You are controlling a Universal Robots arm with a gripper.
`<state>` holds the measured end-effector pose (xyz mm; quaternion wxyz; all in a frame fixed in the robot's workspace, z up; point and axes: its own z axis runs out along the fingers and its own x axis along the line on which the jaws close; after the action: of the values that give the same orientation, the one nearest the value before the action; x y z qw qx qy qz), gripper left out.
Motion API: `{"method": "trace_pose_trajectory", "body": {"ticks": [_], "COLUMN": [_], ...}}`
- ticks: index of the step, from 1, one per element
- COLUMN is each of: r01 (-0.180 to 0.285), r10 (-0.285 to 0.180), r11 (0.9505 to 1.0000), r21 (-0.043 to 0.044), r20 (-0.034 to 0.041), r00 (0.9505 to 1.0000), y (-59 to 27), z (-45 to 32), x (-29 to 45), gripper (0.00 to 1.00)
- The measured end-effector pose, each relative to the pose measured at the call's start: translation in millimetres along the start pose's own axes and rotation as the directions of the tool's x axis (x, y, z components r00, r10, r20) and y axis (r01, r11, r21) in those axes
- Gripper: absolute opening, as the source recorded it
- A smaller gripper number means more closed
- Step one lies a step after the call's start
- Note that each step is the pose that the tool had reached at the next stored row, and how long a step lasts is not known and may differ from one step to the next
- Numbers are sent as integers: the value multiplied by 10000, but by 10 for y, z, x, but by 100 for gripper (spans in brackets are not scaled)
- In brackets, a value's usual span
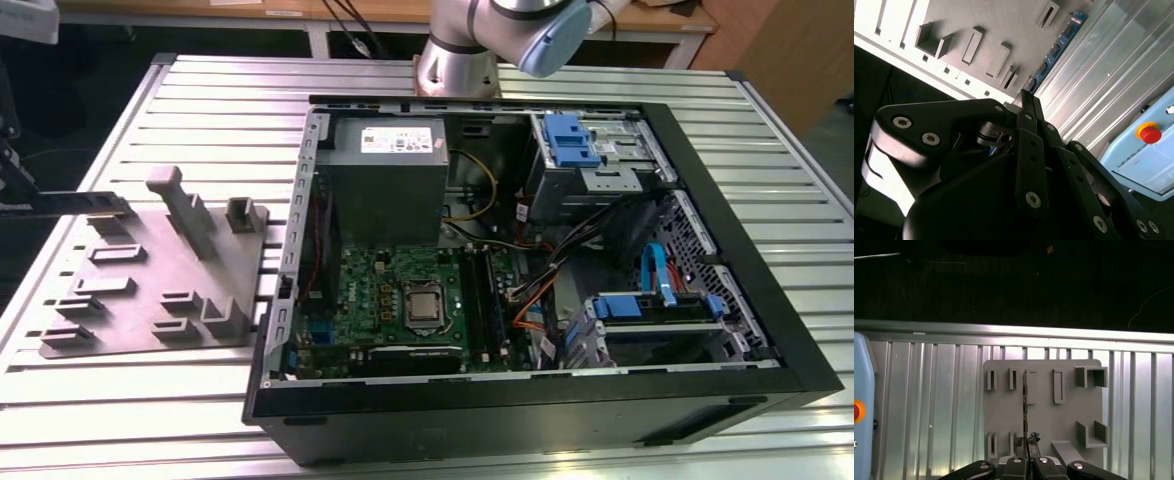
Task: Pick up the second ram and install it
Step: 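Pick up the second ram and move it above second insertion slot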
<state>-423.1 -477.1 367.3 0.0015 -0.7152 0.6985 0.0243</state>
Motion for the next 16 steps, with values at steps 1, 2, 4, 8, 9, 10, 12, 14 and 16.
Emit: {"method": "trace_pose_trajectory", "body": {"ticks": [1,2,4,8,9,10,12,14,16], "r01": [0,0,0,1,1,1,0,1,1], "r10": [0,0,0,-1,-1,-1,0,-1,-1], "r11": [10000,10000,10000,10000,10000,10000,10000,10000,10000], "r21": [1,2,2,6,5,4,6,5,5], "r20": [2,4,7,16,16,16,18,19,20], "r00": [10000,10000,10000,10000,10000,10000,10000,10000,10000], "y": [1,2,5,9,11,12,14,17,20], "z": [-37,-74,-151,-287,-327,-369,-458,-544,-626], "x": [-2,-4,-9,-17,-18,-21,-25,-29,-33], "gripper": [11,11,11,11,11,11,11,11,11]}}
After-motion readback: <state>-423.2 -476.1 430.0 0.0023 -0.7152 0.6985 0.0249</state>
